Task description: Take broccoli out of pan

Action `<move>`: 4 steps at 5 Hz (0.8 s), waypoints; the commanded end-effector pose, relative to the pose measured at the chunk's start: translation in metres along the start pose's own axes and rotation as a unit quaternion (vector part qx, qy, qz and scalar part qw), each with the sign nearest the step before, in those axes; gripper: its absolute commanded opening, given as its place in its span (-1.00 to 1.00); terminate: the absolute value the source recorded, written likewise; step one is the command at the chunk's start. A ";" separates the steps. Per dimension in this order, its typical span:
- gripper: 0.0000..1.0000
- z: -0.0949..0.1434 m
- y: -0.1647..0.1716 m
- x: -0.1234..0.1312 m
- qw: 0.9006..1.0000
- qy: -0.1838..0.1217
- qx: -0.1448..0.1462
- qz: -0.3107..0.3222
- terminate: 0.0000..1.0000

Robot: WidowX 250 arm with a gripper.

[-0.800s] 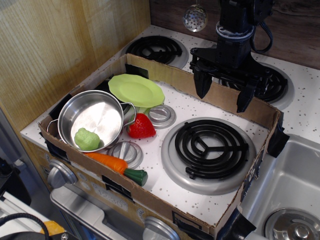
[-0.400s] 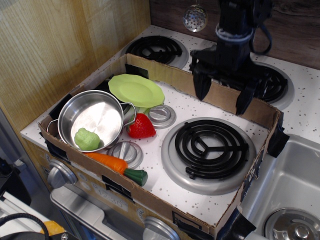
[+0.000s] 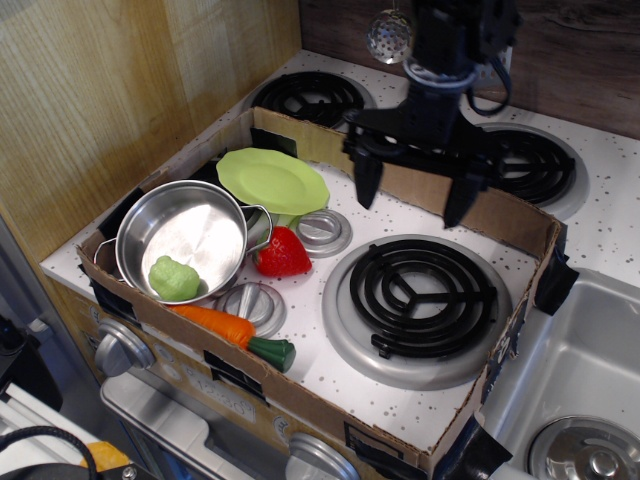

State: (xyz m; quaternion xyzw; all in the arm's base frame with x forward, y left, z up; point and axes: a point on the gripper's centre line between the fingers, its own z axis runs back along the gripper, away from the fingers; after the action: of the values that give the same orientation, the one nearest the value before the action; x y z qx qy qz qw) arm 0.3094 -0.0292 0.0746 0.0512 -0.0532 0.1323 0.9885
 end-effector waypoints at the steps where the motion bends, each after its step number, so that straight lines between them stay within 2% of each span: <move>1: 1.00 0.028 0.060 -0.010 0.997 -0.030 0.027 0.071 -1.00; 2: 1.00 0.027 0.095 -0.015 0.996 -0.041 0.048 0.058 -1.00; 3: 1.00 0.020 0.124 -0.024 0.995 -0.047 0.053 0.065 -1.00; 4: 1.00 0.004 0.148 -0.034 0.995 -0.049 0.044 0.078 -1.00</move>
State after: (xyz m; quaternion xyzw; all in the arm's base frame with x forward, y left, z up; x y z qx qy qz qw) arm 0.2339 0.1035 0.0737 0.0888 -0.0766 0.2090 0.9709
